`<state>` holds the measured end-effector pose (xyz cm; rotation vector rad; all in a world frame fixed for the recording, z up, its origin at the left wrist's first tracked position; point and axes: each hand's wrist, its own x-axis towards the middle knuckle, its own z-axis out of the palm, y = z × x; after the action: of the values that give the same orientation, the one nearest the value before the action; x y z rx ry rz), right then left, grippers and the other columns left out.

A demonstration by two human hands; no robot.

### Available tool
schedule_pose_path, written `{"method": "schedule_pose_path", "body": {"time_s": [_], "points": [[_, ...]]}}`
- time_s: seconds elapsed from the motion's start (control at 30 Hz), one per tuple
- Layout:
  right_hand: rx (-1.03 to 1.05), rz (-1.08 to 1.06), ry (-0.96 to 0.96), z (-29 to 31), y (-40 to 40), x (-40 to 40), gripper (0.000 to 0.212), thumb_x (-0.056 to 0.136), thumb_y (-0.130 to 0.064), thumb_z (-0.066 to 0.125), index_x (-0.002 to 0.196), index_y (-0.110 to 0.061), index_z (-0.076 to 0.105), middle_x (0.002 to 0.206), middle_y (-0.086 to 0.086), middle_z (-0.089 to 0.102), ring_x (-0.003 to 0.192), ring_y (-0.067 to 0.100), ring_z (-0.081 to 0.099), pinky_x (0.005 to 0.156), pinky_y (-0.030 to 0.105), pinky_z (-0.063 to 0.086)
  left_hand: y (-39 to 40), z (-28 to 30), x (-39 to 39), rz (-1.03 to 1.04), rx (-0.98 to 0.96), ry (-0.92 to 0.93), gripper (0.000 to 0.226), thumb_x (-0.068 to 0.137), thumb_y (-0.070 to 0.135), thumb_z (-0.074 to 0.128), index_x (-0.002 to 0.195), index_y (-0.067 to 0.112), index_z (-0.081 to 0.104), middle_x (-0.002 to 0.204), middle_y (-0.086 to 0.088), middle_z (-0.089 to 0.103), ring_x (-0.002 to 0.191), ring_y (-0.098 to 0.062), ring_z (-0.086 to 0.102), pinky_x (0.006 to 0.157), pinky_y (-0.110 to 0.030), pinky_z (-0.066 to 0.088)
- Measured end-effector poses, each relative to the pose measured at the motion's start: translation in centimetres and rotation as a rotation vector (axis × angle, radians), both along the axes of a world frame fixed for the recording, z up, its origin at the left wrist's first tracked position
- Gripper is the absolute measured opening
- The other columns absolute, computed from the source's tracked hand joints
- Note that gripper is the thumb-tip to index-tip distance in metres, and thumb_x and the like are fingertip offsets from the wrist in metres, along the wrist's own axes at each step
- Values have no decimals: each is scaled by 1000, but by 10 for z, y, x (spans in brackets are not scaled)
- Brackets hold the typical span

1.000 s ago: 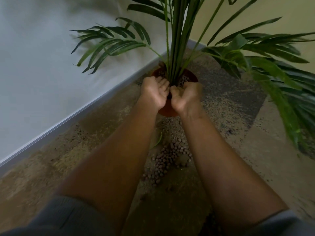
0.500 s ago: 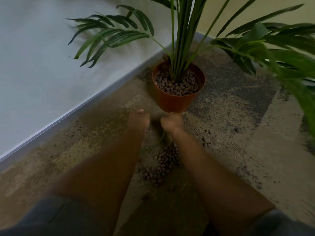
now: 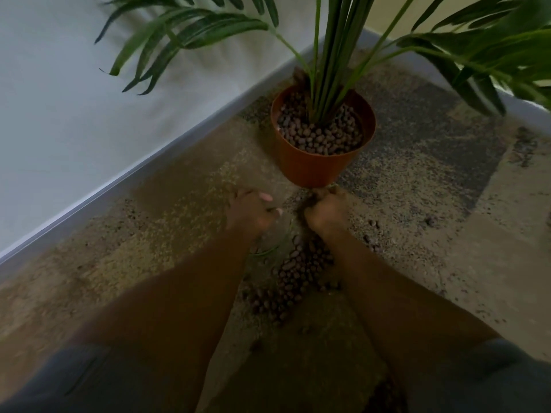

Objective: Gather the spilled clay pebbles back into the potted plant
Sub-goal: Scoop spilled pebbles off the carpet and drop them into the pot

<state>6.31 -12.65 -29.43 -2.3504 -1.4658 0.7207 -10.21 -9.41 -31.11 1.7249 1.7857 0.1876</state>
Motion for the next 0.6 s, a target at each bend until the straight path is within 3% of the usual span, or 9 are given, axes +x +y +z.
{"method": "schedule_pose_path", "body": {"time_s": [0.13, 0.27, 0.4, 0.6], "points": [[63, 132, 61, -1, 5, -15, 49, 81, -14, 65, 130, -12, 58, 135, 14, 41, 128, 28, 38, 102, 23, 34, -4, 8, -1, -90, -2, -79, 30, 58, 60, 76, 70, 42, 55, 105, 4, 61, 109, -21, 56, 93, -45, 48], [-1, 225, 35, 1, 11, -22, 40, 78, -23, 62, 118, -19, 63, 126, 7, 38, 121, 27, 33, 98, 28, 33, -5, 10, -8, -152, -54, -102, 26, 60, 40, 84, 75, 33, 64, 98, -1, 65, 94, -18, 62, 78, -30, 52], [20, 318, -58, 2, 10, -26, 22, 86, -24, 63, 105, -13, 67, 124, 10, 43, 115, 28, 44, 94, 26, 39, -11, 8, -21, -162, -44, -134, 11, 73, 25, 79, 73, 27, 68, 77, 9, 66, 70, -5, 60, 56, -12, 40], [-54, 477, 16, 10, 5, -49, 21, 81, -18, 68, 102, -13, 70, 120, 10, 50, 108, 21, 50, 85, 21, 41, -15, 12, -38, -151, -81, -88, 11, 82, 16, 68, 76, 25, 66, 73, 7, 62, 70, -8, 58, 57, -17, 41]]}}
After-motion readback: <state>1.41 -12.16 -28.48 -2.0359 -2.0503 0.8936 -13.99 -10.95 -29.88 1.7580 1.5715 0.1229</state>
